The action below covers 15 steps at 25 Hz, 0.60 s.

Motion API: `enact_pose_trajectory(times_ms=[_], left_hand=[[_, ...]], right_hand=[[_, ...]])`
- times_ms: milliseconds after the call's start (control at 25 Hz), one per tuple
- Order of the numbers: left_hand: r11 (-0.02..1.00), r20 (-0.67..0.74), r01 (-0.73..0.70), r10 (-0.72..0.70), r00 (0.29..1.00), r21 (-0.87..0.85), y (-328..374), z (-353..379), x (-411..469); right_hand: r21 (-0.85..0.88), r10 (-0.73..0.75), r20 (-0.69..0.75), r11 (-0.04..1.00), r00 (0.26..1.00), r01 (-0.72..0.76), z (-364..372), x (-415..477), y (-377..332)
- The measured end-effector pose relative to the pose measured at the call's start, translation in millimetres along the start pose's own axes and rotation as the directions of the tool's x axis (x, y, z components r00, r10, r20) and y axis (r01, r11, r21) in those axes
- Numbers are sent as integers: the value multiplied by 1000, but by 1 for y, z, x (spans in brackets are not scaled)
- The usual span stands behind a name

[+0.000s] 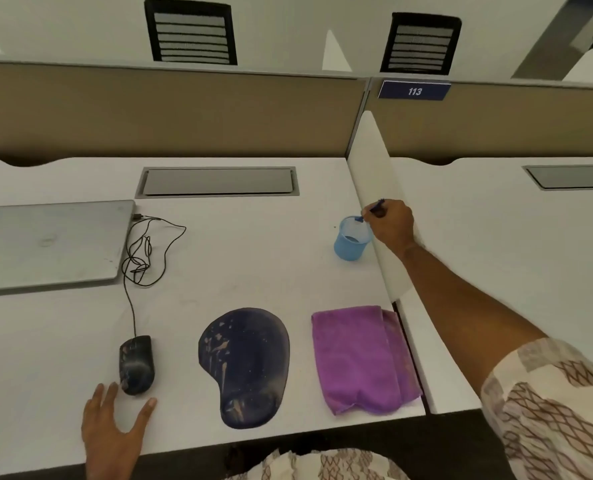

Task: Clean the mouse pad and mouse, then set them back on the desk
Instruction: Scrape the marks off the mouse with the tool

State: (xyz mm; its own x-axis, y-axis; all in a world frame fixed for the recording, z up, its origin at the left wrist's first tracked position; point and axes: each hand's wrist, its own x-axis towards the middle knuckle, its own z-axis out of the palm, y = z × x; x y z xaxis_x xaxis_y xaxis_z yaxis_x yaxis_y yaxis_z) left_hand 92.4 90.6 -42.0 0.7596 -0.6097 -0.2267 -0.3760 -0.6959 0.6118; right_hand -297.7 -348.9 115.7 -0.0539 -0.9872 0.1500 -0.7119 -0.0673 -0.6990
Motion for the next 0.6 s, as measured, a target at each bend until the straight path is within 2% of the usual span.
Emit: enact_pose_trajectory(times_ms=[120,200,400,600], left_hand=[[991,52,78,-83,995,106,1,6,-16],[989,109,88,-101,989,116,-4,12,-28],[974,100,-72,52,994,213,-32,10,-57],[968,-44,-169,180,983,186,-15,2,-94]], right_hand=[[-108,97,147,991,984,-82,14,15,5],[-154,157,227,980,961,-124,23,21,9],[-289,172,295,954,940,-83,38,29,22],[-265,182,279,958,943,-106,42,37,29]])
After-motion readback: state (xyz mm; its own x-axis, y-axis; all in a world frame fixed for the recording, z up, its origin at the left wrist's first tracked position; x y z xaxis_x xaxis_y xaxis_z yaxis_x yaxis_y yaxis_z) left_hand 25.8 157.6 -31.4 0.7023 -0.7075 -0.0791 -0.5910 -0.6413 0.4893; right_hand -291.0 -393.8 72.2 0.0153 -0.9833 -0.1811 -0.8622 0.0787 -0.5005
